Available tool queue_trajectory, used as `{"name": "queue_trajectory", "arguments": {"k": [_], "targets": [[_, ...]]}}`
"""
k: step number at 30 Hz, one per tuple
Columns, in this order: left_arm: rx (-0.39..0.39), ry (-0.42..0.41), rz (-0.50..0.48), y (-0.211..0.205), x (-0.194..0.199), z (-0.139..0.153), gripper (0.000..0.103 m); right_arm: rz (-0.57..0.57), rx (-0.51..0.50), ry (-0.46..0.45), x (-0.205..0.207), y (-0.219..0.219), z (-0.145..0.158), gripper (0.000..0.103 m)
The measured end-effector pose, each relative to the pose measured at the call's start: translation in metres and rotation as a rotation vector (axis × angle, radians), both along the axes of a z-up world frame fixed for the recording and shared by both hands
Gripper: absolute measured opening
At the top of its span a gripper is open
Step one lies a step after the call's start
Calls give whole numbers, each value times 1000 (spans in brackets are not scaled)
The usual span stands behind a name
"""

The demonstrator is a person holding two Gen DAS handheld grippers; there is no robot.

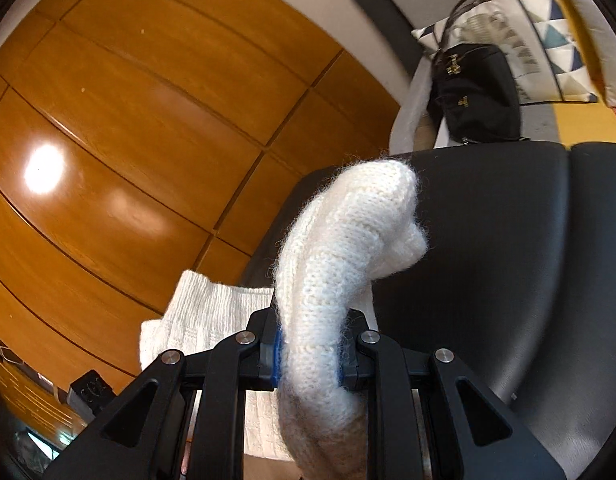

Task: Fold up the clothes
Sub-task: 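Carry the gripped sweater edge across the body with both grippers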

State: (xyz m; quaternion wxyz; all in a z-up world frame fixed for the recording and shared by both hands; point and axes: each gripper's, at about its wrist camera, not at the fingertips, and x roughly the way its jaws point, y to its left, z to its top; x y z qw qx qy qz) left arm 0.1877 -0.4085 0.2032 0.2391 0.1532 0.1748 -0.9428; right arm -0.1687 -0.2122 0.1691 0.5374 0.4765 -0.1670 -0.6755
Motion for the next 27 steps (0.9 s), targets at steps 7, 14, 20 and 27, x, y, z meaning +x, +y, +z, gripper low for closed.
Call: {"name": "queue_trajectory", "arguments": {"k": [7,14,20,27], "targets": [[75,-36,10,-15,-20,-43,16,-1,90,9,-21,-39,-34,19],[106,-55,33,-24,-39,-81,17,-93,148,1,-61,-35,-74,19],[201,-95,101,-46,-39,-117,17,-144,192,-25,-87,-30,-104,19],[263,-168,197,-66,-32,-162,17,-170,236,-48,-103,-22,-134,19]]}}
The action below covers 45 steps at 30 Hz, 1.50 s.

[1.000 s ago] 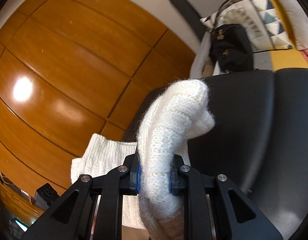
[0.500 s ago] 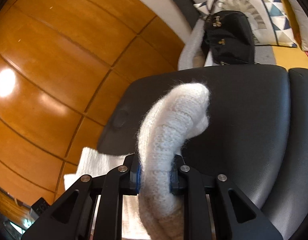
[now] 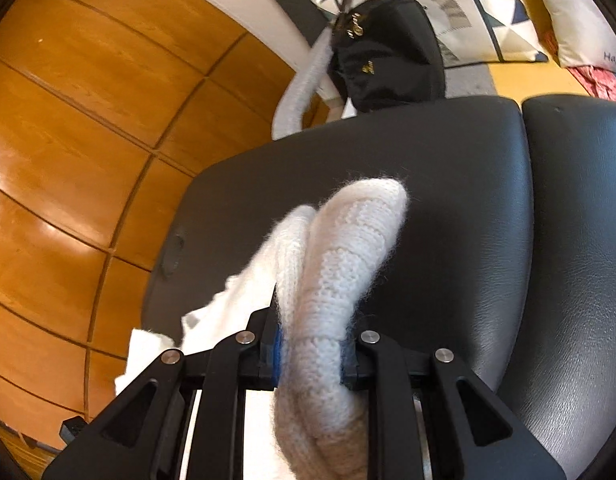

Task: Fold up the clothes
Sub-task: 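Carry the gripped sweater edge across the body with both grippers, then open both grippers to release the folded edge onto the sweater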

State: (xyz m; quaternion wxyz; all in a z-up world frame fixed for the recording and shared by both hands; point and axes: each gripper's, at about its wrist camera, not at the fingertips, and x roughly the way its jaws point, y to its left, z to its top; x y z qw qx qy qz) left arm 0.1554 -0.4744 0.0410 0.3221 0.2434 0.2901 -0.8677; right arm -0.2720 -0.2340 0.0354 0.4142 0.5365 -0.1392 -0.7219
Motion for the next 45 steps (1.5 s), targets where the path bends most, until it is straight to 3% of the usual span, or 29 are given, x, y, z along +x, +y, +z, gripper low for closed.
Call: {"name": "queue_trajectory", "arguments": {"k": [12,16,19,21,27,32,36,38,40,42,45], "targets": [[-41,-70,96,4,21,-27,18,-2,104,38,-6,2,-31,21],[-7,-67,135,4,37,-32,23,-18,134,44,-2,4,-28,24],[37,-60,147,4,45,-34,26,-6,189,85,1,1,-21,35],[76,-36,143,4,51,-34,27,2,227,112,3,-2,-16,47],[169,25,152,4,77,-29,27,-189,228,204,4,46,14,49],[106,-15,232,12,93,-11,26,-63,198,432,47,48,46,49],[-27,-56,326,21,93,11,21,161,288,593,91,9,36,49],[-105,-83,267,33,74,22,21,277,335,671,113,-12,31,49],[-183,-135,174,45,44,24,21,321,387,724,126,-31,21,49],[-238,-209,78,56,12,16,21,356,442,706,129,-46,5,49],[-231,-337,9,57,-25,-13,21,341,507,668,122,-51,-12,53]]}}
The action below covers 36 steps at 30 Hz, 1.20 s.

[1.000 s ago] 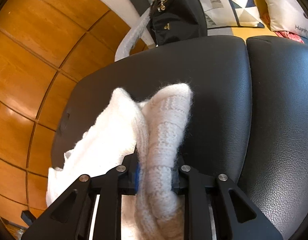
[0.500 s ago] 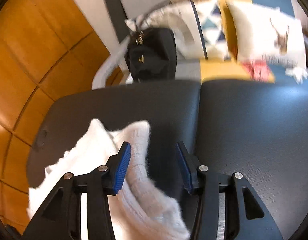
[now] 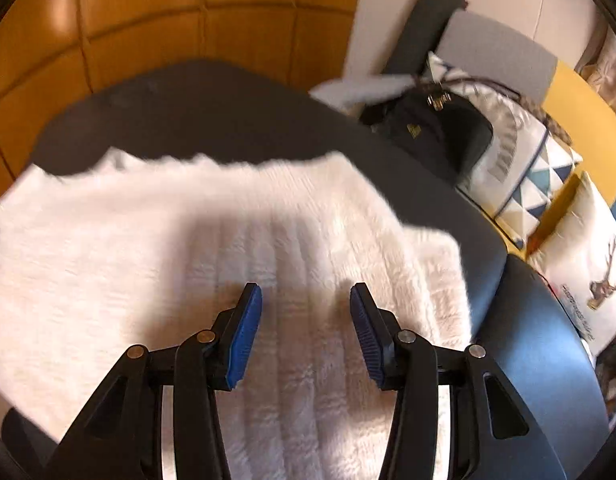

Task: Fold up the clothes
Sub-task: 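Open both grippers to release the folded edge onto the sweater, then press and smooth the folded sweater with both open grippers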

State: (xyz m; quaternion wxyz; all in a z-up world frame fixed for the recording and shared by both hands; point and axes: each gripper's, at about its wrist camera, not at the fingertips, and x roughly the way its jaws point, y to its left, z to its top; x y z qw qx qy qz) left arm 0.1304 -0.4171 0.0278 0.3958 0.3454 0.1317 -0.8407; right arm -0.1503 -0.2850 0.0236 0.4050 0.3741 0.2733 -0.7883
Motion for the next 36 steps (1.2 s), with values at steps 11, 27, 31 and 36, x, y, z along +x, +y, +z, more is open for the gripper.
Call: {"name": "queue_trajectory", "arguments": {"k": [11,27,31,36], "targets": [[-45,-36,-73,-14,-46,-19,22,-117,18,1,-21,18,-7,58],[17,74,-40,-41,-75,22,23,-230,-301,-216,-71,51,37,55],[87,-23,12,-61,-88,-10,24,-201,-212,-224,-79,26,22,51],[52,-13,12,-54,-87,-13,25,-222,-171,-165,-82,23,4,50]]}}
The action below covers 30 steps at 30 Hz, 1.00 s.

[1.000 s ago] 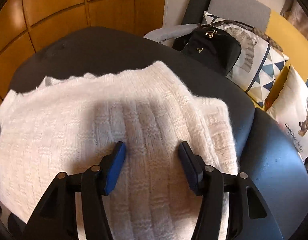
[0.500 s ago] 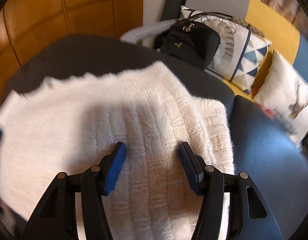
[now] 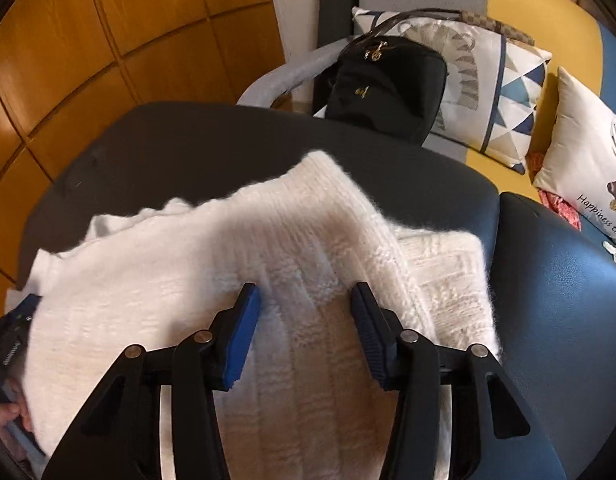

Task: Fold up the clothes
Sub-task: 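Press and smooth the folded sweater with both open grippers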

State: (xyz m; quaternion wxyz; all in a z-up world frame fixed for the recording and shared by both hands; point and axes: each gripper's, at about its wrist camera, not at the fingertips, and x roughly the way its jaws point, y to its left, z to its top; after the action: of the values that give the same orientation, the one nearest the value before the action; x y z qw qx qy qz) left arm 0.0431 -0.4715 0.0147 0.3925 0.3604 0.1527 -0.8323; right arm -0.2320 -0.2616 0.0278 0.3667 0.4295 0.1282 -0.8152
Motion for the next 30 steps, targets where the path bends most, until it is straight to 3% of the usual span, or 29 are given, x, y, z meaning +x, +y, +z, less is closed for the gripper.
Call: {"name": "queue_trajectory", "arguments": {"k": [5,10,18,23,30], "targets": [[-18,15,2,3,1,-2,25,-11,34,35,3,-3,-1,50],[-22,20,5,1,2,-5,25,-3,-126,-28,23,32,23,50],[-33,14,8,3,2,-6,25,18,-72,3,41,67,-2,50],[-32,20,8,3,3,-7,25,2,-53,90,45,67,-9,50],[-35,27,10,3,3,-9,25,-63,-166,37,50,63,12,52]]}}
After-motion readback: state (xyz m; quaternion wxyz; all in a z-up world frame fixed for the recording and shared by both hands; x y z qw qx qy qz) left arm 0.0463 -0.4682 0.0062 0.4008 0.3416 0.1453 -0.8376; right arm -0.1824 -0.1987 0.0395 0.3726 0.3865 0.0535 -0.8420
